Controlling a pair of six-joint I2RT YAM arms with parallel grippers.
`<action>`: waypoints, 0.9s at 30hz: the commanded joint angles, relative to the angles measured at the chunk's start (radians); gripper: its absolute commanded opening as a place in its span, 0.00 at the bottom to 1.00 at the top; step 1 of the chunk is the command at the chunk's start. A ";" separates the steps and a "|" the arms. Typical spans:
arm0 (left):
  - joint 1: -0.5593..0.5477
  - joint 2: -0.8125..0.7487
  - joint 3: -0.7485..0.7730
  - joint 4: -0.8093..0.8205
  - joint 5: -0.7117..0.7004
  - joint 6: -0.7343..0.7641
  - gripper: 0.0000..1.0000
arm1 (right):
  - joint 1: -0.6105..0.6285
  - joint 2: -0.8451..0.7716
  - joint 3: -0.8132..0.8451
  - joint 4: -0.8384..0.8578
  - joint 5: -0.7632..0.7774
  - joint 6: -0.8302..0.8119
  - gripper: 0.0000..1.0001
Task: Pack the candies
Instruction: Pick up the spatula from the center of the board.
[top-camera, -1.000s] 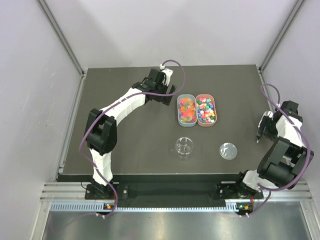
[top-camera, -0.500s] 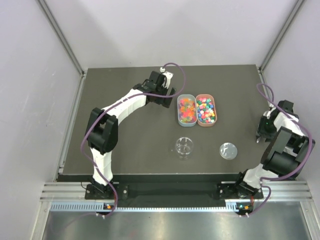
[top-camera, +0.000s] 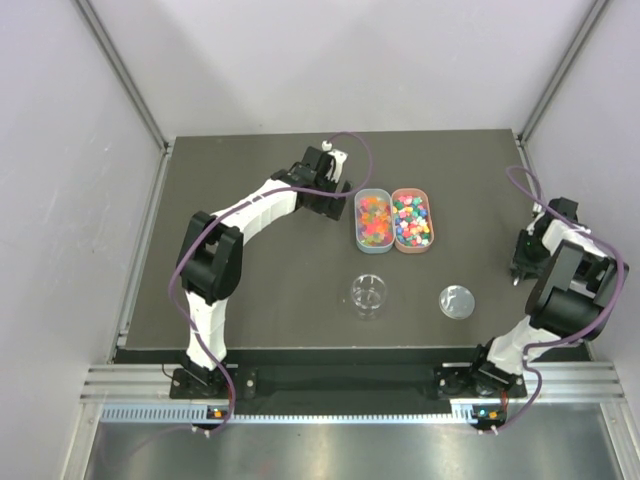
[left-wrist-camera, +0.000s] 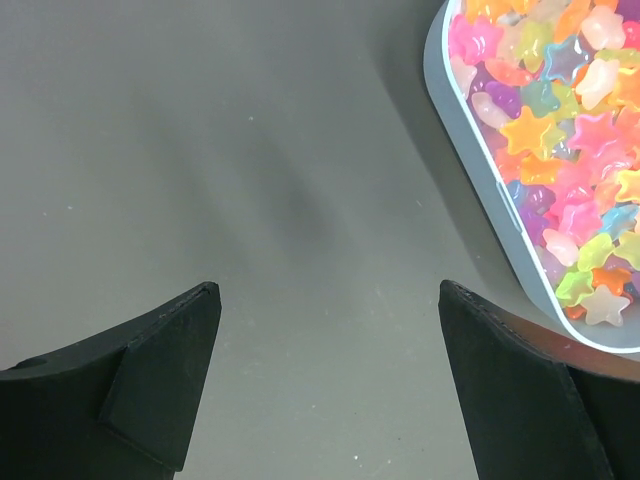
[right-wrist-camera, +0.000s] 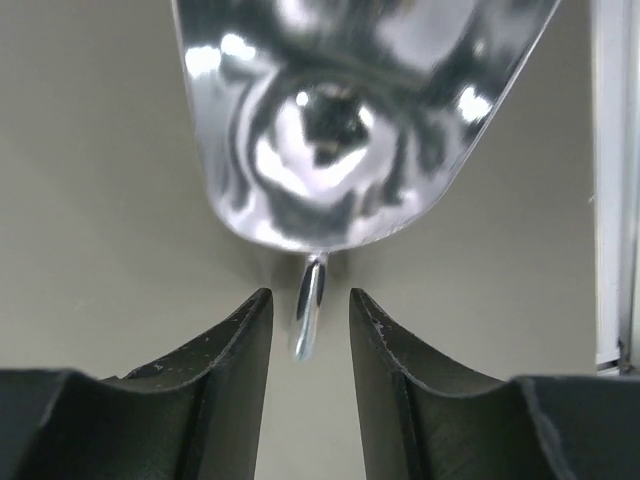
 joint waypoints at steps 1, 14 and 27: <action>0.000 0.005 0.041 0.024 0.000 -0.007 0.94 | 0.010 0.018 0.058 0.066 0.039 0.009 0.36; 0.000 -0.016 0.113 -0.002 0.016 0.028 0.95 | 0.100 -0.137 0.110 -0.052 0.011 -0.190 0.00; 0.170 0.013 0.536 -0.106 0.703 -0.292 0.93 | 0.467 -0.272 0.366 -0.184 -0.232 -0.419 0.00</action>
